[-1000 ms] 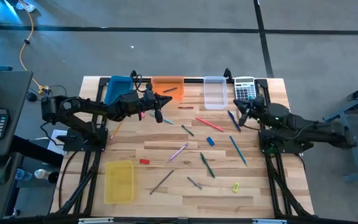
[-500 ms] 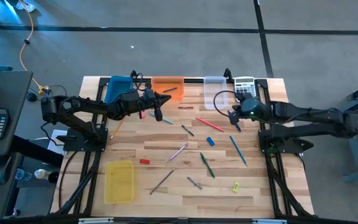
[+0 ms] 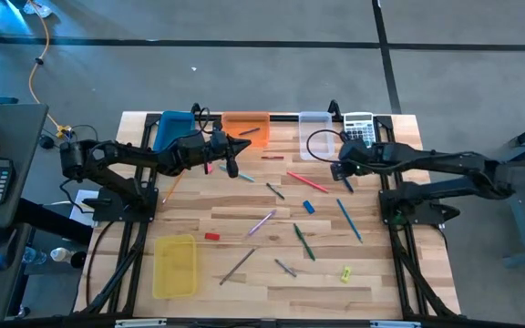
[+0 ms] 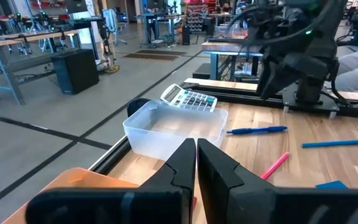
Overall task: Sort crayons/erasers/pens/pencils in bins
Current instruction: Put the blue pen into the transparent bin
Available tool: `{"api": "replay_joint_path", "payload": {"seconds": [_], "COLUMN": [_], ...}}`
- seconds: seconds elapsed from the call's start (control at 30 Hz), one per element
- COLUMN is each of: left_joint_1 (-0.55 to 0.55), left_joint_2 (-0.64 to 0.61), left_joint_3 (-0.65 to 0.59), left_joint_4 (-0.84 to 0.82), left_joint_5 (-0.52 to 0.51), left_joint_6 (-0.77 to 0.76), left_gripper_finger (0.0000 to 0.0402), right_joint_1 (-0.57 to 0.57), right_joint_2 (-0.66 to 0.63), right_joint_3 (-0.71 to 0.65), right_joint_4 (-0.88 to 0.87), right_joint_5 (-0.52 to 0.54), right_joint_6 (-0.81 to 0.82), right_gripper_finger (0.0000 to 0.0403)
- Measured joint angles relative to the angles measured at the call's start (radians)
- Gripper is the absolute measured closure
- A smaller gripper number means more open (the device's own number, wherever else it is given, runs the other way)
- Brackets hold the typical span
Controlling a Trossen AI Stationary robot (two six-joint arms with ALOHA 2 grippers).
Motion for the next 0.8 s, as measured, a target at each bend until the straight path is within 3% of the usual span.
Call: {"api": "replay_joint_path", "payload": {"seconds": [0.27,0.8], "left_joint_1": [0.000,0.000], "left_joint_2": [0.000,0.000], "left_joint_3": [0.000,0.000], "left_joint_4": [0.000,-0.004], "left_joint_5": [0.000,0.000], "left_joint_6": [-0.003,-0.019], "left_gripper_finger": [0.0394,0.0394], "right_joint_1": [-0.095,-0.102], "right_joint_2": [0.101,0.224], "right_joint_3": [-0.001,-0.002], "right_joint_4": [0.005,0.031], "right_joint_5": [-0.107,-0.125], "right_joint_6": [-0.026,-0.013], "right_gripper_finger": [0.0240,0.0240]}}
